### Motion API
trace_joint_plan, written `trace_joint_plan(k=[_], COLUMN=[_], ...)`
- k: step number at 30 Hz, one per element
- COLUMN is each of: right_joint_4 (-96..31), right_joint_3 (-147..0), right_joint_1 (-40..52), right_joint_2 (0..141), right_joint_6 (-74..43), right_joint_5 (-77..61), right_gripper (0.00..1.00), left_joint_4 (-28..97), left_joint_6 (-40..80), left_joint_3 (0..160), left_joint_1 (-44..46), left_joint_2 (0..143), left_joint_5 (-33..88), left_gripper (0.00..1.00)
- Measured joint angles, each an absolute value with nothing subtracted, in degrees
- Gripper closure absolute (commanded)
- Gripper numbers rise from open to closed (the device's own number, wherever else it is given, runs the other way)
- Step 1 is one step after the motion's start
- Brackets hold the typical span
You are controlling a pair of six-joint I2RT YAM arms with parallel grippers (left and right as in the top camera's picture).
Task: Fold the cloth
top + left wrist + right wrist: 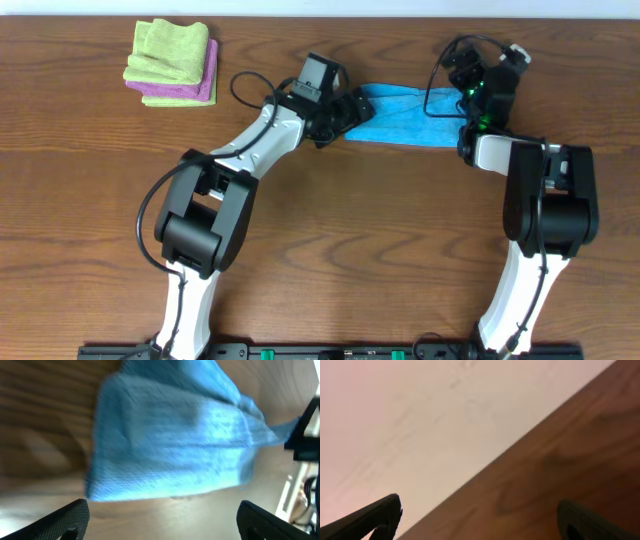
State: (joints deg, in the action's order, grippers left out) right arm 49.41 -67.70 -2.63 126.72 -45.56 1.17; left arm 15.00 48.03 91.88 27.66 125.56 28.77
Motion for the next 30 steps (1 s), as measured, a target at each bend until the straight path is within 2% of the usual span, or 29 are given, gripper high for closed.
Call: trace_joint_plan(k=[9, 12, 14, 17, 20, 21, 23, 27, 30], right_joint_4=[53.7, 58.5, 56.9, 45.0, 26.1, 24.0, 9.4, -5.2, -11.3], right_joint_3=[-67.7, -67.7, -67.7, -67.7, -67.7, -67.6, -67.8, -68.2, -68.2], right_joint_1=[-2.6, -2.7, -2.7, -2.7, -2.7, -2.7, -2.7, -2.7, -2.7], right_joint_2=[126.7, 126.6, 125.6, 121.6, 114.0, 112.8, 105.8, 99.3, 99.3], right_joint_6=[-45.4, -45.3, -45.3, -45.1, -44.3, -44.0, -42.9, -42.2, -41.4], right_joint_5=[0.5, -3.7, -7.0, -10.2, -11.9, -11.9, -11.0, -10.2, -10.3], right_gripper=[0.01, 0.01, 0.01, 0.01, 0.01, 0.01, 0.01, 0.01, 0.01], left_joint_4=[12.3, 10.9, 10.0, 10.0, 9.8, 9.6, 7.3, 5.4, 3.8], left_joint_6=[49.8, 50.1, 50.6, 51.1, 51.3, 51.5, 52.3, 53.7, 55.6], left_joint_3=[91.9, 91.9, 91.9, 91.9, 91.9, 91.9, 91.9, 91.9, 91.9], left_joint_1=[31.4, 32.3, 32.4, 32.4, 32.4, 32.4, 32.4, 32.6, 33.1], left_joint_2=[125.6, 125.6, 125.6, 125.6, 125.6, 125.6, 125.6, 125.7, 127.2], left_joint_5=[31.3, 31.0, 29.9, 27.4, 23.6, 22.5, 19.6, 17.1, 16.5], left_gripper=[0.05, 0.05, 0.05, 0.05, 0.05, 0.05, 0.05, 0.05, 0.05])
